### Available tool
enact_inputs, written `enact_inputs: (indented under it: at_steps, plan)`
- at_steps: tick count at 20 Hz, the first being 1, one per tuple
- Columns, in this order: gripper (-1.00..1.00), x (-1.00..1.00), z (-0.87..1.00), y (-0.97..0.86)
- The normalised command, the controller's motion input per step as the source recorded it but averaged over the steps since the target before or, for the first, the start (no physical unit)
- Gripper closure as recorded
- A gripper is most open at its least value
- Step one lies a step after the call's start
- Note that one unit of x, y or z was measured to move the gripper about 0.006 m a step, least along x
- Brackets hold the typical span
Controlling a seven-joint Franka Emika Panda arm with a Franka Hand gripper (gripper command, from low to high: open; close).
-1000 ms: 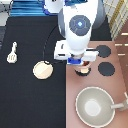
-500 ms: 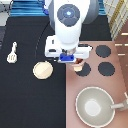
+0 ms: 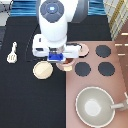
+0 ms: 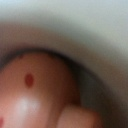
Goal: Take the lid off the pot, put the pot on the plate, and use the tool to push the pot to the front of the table.
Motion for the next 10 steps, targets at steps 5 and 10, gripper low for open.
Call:
enact_inputs:
  at_steps: [5,10]
  plan:
    - [1.0,-0.23,0.14,-0.69]
    - [1.0,-0.31,-0.04,-0.72]
